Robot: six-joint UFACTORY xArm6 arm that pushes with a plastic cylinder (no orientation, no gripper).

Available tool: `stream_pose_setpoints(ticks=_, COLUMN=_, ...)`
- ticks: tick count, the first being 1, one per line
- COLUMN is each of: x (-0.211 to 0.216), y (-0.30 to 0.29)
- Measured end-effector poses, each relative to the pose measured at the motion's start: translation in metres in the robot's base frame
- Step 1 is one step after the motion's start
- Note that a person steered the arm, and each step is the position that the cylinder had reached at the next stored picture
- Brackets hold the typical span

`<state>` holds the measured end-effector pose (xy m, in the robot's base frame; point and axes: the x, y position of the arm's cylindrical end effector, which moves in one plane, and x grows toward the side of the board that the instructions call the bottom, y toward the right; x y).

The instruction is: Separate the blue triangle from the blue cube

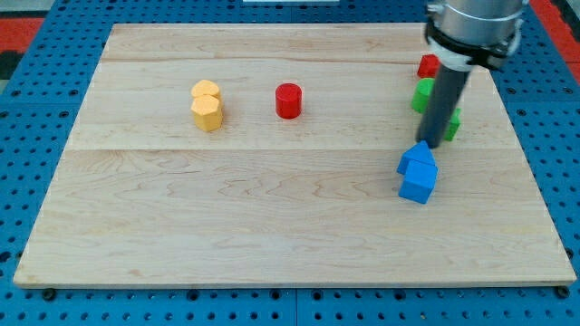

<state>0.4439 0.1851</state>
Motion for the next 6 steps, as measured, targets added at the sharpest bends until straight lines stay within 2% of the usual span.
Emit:
stream_pose_setpoints(ticks=1, x=0.03, y=0.019)
stream_pose_setpoints(ticks=3, x=0.04, y=-0.061)
stream_pose_setpoints(ticks=4, x=0.034, y=-0.082)
stream_pose_setpoints(ticks=5, x=0.033, y=-0.039)
stream_pose_setpoints(ticks=6, x=0.019, y=-0.055)
